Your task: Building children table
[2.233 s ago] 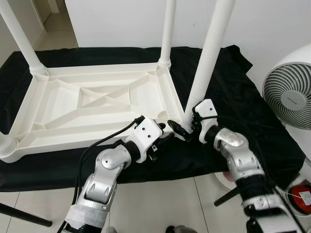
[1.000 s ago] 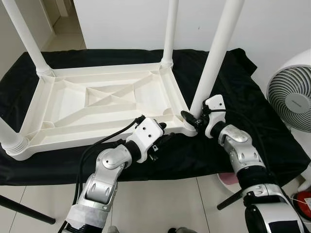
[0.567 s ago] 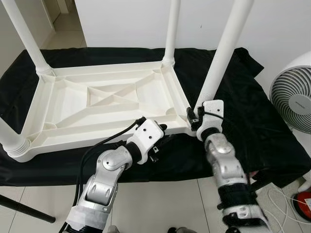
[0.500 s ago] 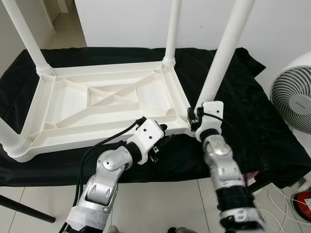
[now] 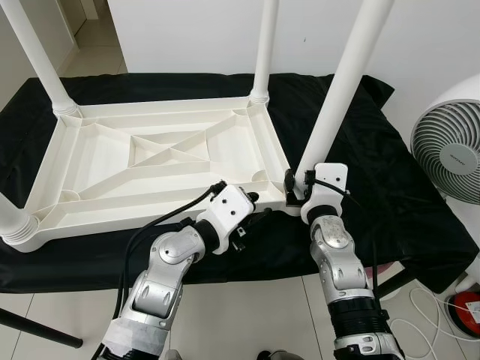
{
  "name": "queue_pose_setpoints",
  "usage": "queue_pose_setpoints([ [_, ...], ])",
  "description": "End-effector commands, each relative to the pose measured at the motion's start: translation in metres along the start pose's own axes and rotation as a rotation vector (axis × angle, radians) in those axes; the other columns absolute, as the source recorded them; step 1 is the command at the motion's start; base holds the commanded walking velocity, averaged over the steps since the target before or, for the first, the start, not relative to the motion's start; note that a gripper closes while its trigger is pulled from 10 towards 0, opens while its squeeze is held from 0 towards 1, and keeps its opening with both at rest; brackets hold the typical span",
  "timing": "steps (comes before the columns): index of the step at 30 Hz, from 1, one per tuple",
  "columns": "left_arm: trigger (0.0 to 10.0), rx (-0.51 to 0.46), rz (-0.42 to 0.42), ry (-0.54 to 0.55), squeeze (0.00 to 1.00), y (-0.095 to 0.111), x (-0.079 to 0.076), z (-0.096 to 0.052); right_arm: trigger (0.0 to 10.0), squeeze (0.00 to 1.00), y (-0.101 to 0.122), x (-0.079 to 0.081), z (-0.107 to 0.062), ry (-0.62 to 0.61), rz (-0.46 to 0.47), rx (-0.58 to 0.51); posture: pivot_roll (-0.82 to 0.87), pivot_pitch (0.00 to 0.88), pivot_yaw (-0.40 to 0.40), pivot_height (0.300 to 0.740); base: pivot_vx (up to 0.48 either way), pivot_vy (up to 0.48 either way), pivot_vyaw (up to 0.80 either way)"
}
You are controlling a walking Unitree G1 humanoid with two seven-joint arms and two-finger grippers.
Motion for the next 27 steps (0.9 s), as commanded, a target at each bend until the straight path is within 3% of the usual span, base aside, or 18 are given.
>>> queue_pose_setpoints([
  [1, 10.0, 0.005, -0.002, 0.095, 0.00, -0.001, 0.005, 0.000, 10.0, 1.00, 0.002, 0.003, 0.002, 0.069, 0.011, -0.002, -0.11, 0.035, -0.012, 0.740, 0.000, 0.000, 0.00],
  [3, 10.0, 0.005, -0.002, 0.095, 0.00, -0.001, 0.005, 0.000, 10.0, 1.00, 0.002, 0.003, 0.002, 0.069, 0.011, -0.002, -0.11, 0.035, -0.012, 0.740, 0.000, 0.000, 0.00],
  [4, 10.0, 0.005, -0.002, 0.094, 0.00, -0.001, 0.004, 0.000, 10.0, 1.00, 0.003, 0.004, 0.004, 0.166, 0.001, 0.000, -0.11, 0.033, -0.012, 0.740, 0.000, 0.000, 0.00],
  [5, 10.0, 0.005, -0.002, 0.094, 0.00, -0.001, 0.004, 0.000, 10.0, 1.00, 0.003, 0.004, 0.004, 0.166, 0.001, 0.000, -0.11, 0.033, -0.012, 0.740, 0.000, 0.000, 0.00],
  [6, 10.0, 0.004, 0.000, 0.094, 0.00, -0.001, 0.005, 0.000, 10.0, 0.00, 0.001, -0.001, 0.007, 0.306, -0.029, 0.026, -0.11, 0.029, -0.009, 0.740, 0.000, 0.000, 0.00],
  [9, 10.0, 0.004, 0.000, 0.094, 0.00, -0.001, 0.005, 0.000, 10.0, 0.00, 0.001, -0.001, 0.007, 0.306, -0.029, 0.026, -0.11, 0.029, -0.009, 0.740, 0.000, 0.000, 0.00],
  [11, 10.0, 0.001, 0.003, 0.095, 0.00, 0.000, 0.008, 0.002, 10.0, 0.00, -0.003, -0.010, 0.013, 0.525, -0.100, 0.072, -0.13, 0.023, 0.010, 0.740, 0.000, 0.000, 0.00],
  [13, 10.0, -0.003, 0.006, 0.094, 0.00, 0.001, 0.009, 0.004, 10.0, 0.00, -0.006, -0.010, 0.017, 0.656, -0.147, 0.101, -0.13, 0.023, 0.010, 0.740, 0.000, 0.000, 0.00],
  [27, 10.0, -0.007, 0.018, 0.114, 0.00, 0.003, 0.015, 0.005, 10.0, 0.00, -0.007, 0.012, 0.028, 0.812, -0.185, 0.112, -0.12, 0.018, 0.009, 0.740, 0.000, 0.000, 0.00],
])
Point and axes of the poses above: a point about 5 cm out from each wrist's last joint towards the gripper, its own z axis pointing out of the wrist towards the gripper, its own y axis along the axis of the wrist's last joint, x = y × z, the point moved 2 cm from there along z, pointing out of the wrist towards the gripper, and after that the axes turned 2 degrees about z, right-handed, at the moved point
